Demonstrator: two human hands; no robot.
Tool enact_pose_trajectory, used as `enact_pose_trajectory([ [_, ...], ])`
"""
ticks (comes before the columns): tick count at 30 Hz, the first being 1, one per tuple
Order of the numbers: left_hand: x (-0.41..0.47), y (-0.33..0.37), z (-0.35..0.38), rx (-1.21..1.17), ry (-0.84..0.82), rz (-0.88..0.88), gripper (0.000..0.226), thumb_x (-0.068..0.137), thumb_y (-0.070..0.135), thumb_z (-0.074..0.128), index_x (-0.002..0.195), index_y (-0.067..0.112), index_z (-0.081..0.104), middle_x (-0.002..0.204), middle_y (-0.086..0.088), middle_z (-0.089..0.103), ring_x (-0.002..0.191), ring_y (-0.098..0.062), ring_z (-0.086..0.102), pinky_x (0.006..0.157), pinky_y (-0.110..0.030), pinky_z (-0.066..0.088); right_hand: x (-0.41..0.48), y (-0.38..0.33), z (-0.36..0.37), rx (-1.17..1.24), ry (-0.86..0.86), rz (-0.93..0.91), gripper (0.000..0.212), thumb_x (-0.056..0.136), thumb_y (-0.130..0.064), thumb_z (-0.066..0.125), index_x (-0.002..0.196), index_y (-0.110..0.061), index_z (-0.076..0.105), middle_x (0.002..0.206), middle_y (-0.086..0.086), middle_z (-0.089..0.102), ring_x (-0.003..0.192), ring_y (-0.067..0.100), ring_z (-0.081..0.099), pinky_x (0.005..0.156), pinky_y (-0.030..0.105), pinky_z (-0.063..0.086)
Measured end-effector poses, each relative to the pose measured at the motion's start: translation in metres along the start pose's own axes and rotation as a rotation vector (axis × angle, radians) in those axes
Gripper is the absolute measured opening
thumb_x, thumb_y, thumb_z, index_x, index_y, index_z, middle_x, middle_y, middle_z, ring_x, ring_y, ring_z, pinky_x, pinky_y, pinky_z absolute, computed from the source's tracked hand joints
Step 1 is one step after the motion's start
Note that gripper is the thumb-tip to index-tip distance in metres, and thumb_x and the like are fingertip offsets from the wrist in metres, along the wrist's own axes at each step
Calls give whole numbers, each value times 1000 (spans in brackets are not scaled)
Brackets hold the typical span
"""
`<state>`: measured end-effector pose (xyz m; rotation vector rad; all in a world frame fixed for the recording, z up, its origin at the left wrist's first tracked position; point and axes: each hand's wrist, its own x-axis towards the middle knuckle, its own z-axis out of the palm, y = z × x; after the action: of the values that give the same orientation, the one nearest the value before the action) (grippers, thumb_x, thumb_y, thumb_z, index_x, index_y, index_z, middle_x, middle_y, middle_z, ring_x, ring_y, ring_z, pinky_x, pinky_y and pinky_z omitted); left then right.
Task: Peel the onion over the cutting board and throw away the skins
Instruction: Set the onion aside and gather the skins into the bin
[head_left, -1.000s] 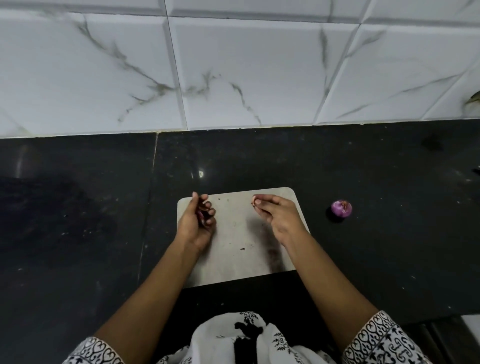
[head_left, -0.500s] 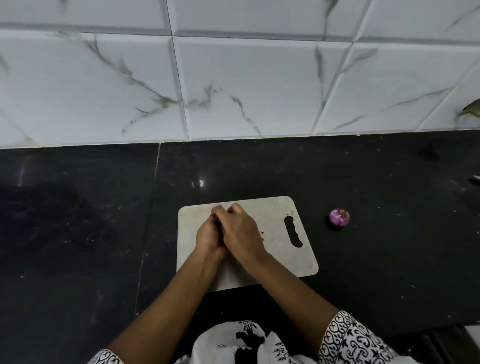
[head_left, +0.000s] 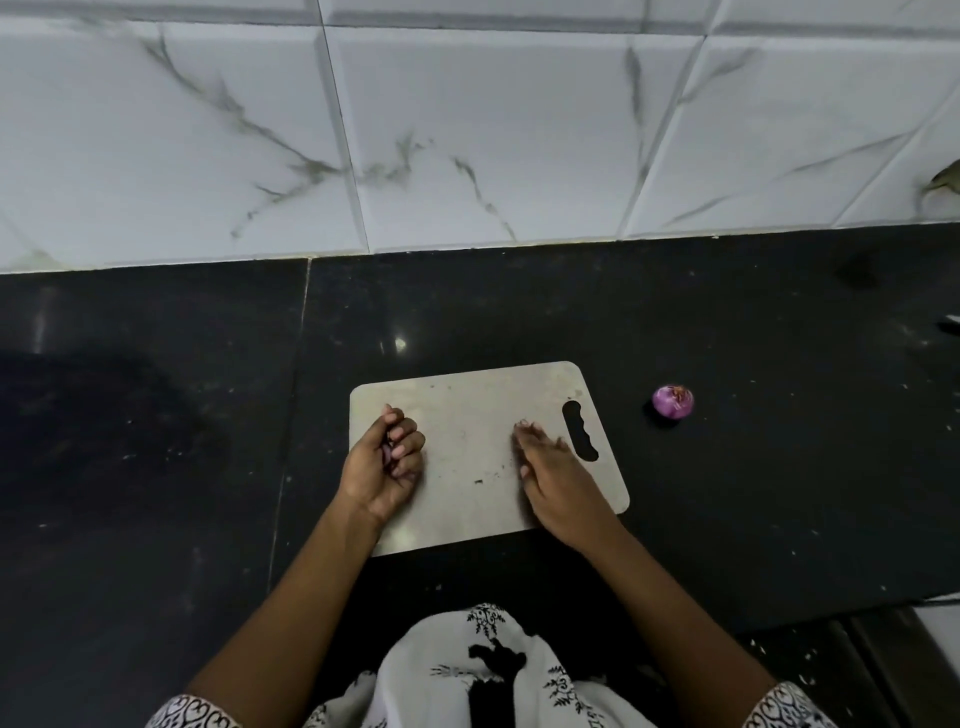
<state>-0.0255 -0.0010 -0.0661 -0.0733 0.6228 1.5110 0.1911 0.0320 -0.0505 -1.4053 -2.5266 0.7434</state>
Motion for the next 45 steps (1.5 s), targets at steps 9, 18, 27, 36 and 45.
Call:
enact_pose_trajectory([
  [9,1,0,-6,34,-151,18,30,58,24,87,63,19,58,53,8,42,39,-3,37,29,-13,24,-24,0,4,203,90,-136,48,95,-26,30,143,-17,32,147,-10,28,137,0,19,119,36,13],
  [18,1,0,-6,47,-168,38,34,54,24,90,63,20,58,53,8,42,40,-4,38,30,-13,23,-34,-14,29,-299,-123,-173,62,86,-66,3,144,-44,-1,157,0,-14,142,20,-19,114,50,-9],
  [27,0,-1,-5,43,-154,45,36,52,24,91,62,19,57,53,8,42,40,-4,37,31,-13,22,-17,7,6,287,111,-155,40,95,-34,43,134,-26,48,149,2,35,138,12,27,115,31,24],
  [36,-1,-1,-3,65,-153,57,38,48,22,92,60,19,56,53,8,42,40,-3,37,32,-13,22,29,15,-22,7,-155,-254,34,83,-24,67,117,-18,64,113,2,59,109,16,48,86,19,32],
  [45,0,-1,-3,63,-176,58,34,53,22,89,62,19,56,54,8,43,41,-4,38,32,-13,24,34,6,-7,-18,6,-312,8,83,-18,66,85,-11,68,89,2,64,88,19,55,75,34,46],
])
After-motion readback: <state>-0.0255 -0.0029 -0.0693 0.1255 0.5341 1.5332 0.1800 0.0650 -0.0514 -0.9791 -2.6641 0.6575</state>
